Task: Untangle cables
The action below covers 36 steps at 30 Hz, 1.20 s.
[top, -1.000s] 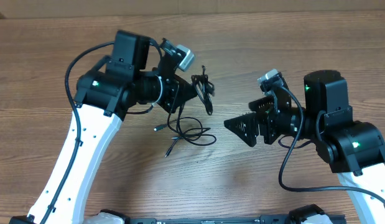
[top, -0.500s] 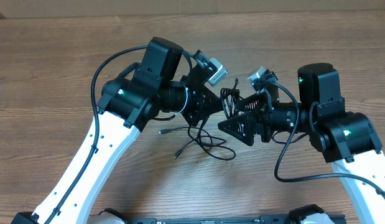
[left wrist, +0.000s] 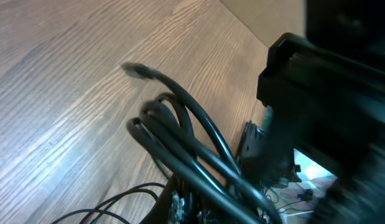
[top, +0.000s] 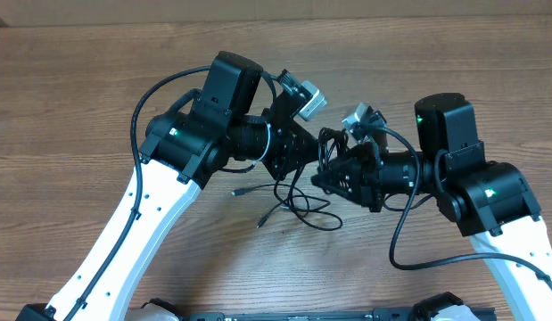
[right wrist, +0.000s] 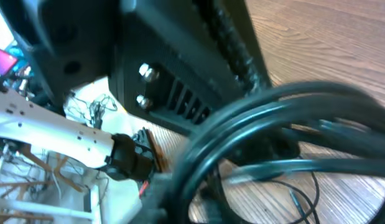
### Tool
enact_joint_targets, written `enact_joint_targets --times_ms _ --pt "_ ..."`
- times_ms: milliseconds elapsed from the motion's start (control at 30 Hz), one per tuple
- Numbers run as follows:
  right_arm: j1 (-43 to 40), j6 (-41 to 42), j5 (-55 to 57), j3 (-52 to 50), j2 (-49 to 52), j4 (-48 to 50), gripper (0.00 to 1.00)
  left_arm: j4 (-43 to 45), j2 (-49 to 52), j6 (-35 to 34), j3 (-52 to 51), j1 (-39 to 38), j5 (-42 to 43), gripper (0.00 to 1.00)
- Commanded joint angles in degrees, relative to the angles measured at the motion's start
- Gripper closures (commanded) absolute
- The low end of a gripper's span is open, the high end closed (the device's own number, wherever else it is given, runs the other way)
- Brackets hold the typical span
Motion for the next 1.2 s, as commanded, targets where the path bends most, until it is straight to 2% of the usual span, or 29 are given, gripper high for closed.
enact_joint_targets --times_ms 0,67,167,333,433,633,800,1000,1167 --pt "0.6 0.9 -0.3 1.1 -0.1 0.0 0.96 -0.1 -0.2 -0.8 0.9 -0.2 0.0 0.96" --pt "0.5 3.5 2.1 1.1 -0.1 0.0 0.96 -0.4 -0.2 -0.8 0.9 -0.1 -1.3 0.96" --pt "0.5 12.5 13.5 1.1 -0.1 -0.4 0.96 -1.7 -0.2 -0.8 0.9 -0.1 -3.5 0.96" --pt "0.5 29.5 39.2 1.1 -0.1 -4.8 0.96 -4.6 -0.2 -0.1 0.9 -0.1 -4.5 0.96" --pt "0.5 35.2 47.1 1.1 -0.1 -7.3 0.96 -5.8 -0.2 0.1 0.9 -0.1 -4.5 0.96" --pt "0.5 40.5 57.7 1.1 -0.1 -12.9 0.96 -6.8 -0.2 2.1 0.9 -0.1 -3.6 0.96" --pt "0.5 40.7 59.7 1.1 -0.1 -16.2 0.96 -6.6 -0.2 3.3 1.0 -0.1 -2.6 0.96" --pt "0.5 45.0 64.8 1.1 -0.1 -21.2 0.96 -5.3 -0.5 3.4 1.0 0.0 -2.3 0.96" --pt "0.5 45.2 65.2 1.1 -0.1 -22.6 0.96 -3.8 -2.2 9.1 1.0 0.3 3.6 0.96"
